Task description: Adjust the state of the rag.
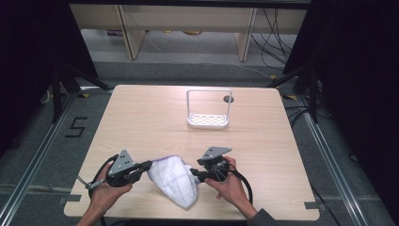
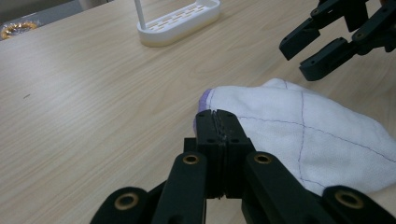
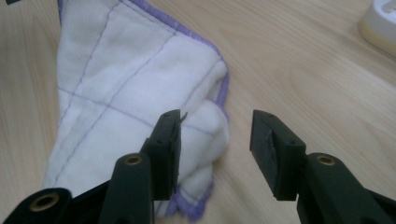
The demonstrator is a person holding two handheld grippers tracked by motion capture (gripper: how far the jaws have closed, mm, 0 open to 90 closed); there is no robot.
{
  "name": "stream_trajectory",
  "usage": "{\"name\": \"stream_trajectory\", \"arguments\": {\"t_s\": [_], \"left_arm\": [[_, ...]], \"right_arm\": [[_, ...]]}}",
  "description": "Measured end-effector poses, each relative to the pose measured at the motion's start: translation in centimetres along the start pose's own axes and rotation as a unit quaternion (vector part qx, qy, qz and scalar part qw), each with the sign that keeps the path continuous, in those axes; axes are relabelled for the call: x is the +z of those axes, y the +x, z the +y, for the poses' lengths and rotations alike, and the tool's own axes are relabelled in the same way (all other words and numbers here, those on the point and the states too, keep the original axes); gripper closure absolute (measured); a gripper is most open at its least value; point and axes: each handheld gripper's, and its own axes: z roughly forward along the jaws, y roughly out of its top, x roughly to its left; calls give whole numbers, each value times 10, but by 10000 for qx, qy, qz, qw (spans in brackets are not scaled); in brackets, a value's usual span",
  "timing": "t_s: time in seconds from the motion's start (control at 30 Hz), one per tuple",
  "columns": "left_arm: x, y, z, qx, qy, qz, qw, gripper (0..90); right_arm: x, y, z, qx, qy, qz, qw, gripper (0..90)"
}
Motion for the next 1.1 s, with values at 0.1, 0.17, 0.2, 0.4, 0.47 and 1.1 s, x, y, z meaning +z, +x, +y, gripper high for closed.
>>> {"name": "stream_trajectory", "arguments": {"t_s": [0.1, 0.17, 0.2, 0.4, 0.47, 1.1], "left_arm": [[1, 2, -3, -39, 33, -19, 10000, 883], [2, 4, -5, -46, 42, -23, 10000, 883], [2, 4, -6, -88, 27, -29, 10000, 883], [1, 8, -9, -167, 24, -42, 9998, 884], [-1, 8, -9, -218, -13, -26, 9998, 884], [-7, 7, -5, -407, -199, -93, 9989, 885]], "right_arm": [[14, 2, 10, -31, 61, 7, 10000, 564], [21, 0, 11, -55, 172, -47, 9998, 593], [23, 0, 10, -2, 286, 4, 9996, 616], [29, -3, 7, 231, 179, 334, 9990, 842], [25, -4, 9, 82, 181, 330, 9993, 864], [-94, -43, 19, 246, -853, -583, 9943, 876]]}}
